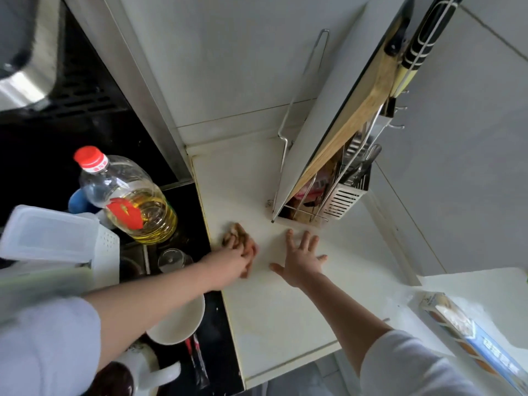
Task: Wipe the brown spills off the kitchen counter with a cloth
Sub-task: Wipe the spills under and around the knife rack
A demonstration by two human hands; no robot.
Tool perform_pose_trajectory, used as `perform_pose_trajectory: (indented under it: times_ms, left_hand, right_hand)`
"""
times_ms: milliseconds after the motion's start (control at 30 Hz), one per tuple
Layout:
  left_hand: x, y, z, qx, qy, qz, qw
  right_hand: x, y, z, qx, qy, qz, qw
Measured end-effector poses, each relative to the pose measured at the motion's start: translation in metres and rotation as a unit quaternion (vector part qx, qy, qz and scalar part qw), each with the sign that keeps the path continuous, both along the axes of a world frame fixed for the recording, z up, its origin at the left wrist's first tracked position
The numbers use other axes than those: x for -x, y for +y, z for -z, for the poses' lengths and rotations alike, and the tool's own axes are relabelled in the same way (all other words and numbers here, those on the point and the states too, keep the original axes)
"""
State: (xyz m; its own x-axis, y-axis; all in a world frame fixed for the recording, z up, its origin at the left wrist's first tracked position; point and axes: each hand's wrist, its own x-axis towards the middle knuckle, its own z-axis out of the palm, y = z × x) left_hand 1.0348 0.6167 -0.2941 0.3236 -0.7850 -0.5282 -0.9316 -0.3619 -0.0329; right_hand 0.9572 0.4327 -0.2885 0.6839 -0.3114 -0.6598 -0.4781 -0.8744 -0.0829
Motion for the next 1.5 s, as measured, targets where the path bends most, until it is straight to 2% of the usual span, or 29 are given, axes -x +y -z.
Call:
perform_pose_trajectory:
  times_ms: [33,100,167,267,333,367,433,500,567,633,700,800,867,967,1033,1100,1167,1233,1367,1500]
  left_hand:
    - [0.033,-0.006,0.002,0.019,0.026,0.037,0.999]
    - [0.084,-0.019,-0.003,-0.009,0.038,0.091,0.995]
    - [0.094,-0.027,-0.01,0.005,0.022,0.12,0.993]
    - [0.054,-0.026,-0.032,0.062,0.149,-0.024,0.987]
    - [0.023,-0.018,-0.037,0.118,0.189,-0.082,0.971]
    - [0.013,-0.015,-0.036,0.133,0.202,-0.095,0.966]
    - [0.002,-0.013,-0.036,0.149,0.235,-0.13,0.952]
    - [-0.01,-0.016,-0.036,0.168,0.246,-0.183,0.937]
    - [-0.032,-0.02,-0.033,0.182,0.21,-0.24,0.93]
    - [-0.056,-0.016,-0.028,0.108,0.124,-0.262,0.951]
    - [-0.076,-0.011,-0.026,0.001,0.076,-0.27,0.96]
    - [-0.085,-0.01,-0.023,-0.046,0.099,-0.267,0.957]
    - [-0.086,-0.012,-0.024,-0.052,0.116,-0.268,0.955]
    - [-0.089,-0.012,-0.025,-0.052,0.139,-0.281,0.948]
    - [-0.088,-0.01,-0.025,-0.044,0.143,-0.282,0.948]
    - [-0.087,-0.01,-0.022,-0.036,0.141,-0.284,0.948]
    - [-0.088,-0.009,-0.019,-0.031,0.141,-0.29,0.946]
    - [-0.09,-0.007,-0.015,-0.025,0.147,-0.294,0.944]
    - [-0.095,0.001,-0.011,-0.001,0.168,-0.304,0.938]
    - [-0.093,0.003,-0.008,-0.006,0.168,-0.299,0.939]
  right_hand:
    - [0.001,-0.001,-0.001,-0.008,0.004,0.0,1.0]
    - [0.008,-0.006,-0.005,-0.034,-0.01,-0.003,0.999]
    - [0.022,-0.015,-0.008,-0.073,-0.061,0.001,0.995]
    - [0.053,-0.021,-0.006,-0.084,-0.219,-0.024,0.972]
    - [0.067,-0.007,-0.002,-0.104,-0.303,-0.072,0.944]
    - [0.069,0.004,-0.001,-0.128,-0.317,-0.091,0.935]
    - [0.067,0.025,0.002,-0.165,-0.317,-0.112,0.927]
    - [0.06,0.039,0.008,-0.161,-0.32,-0.127,0.925]
    - [0.049,0.042,0.015,-0.145,-0.312,-0.157,0.926]
    - [0.03,0.033,0.016,-0.134,-0.296,-0.171,0.93]
    - [0.004,0.016,0.014,-0.113,-0.298,-0.106,0.942]
    - [-0.02,0.011,0.014,-0.061,-0.299,0.029,0.952]
    - [-0.009,0.043,0.012,-0.079,-0.273,-0.017,0.959]
    - [0.033,0.073,0.006,-0.169,-0.233,-0.204,0.936]
    - [0.039,0.05,0.005,-0.156,-0.224,-0.201,0.941]
    - [0.028,0.014,0.006,-0.074,-0.248,-0.168,0.951]
    - [0.013,-0.006,0.006,-0.017,-0.297,-0.149,0.943]
    - [0.004,0.017,0.012,-0.04,-0.324,-0.143,0.934]
    - [0.033,0.092,0.028,-0.166,-0.34,-0.191,0.906]
    - [0.091,0.05,0.026,-0.23,-0.273,-0.289,0.888]
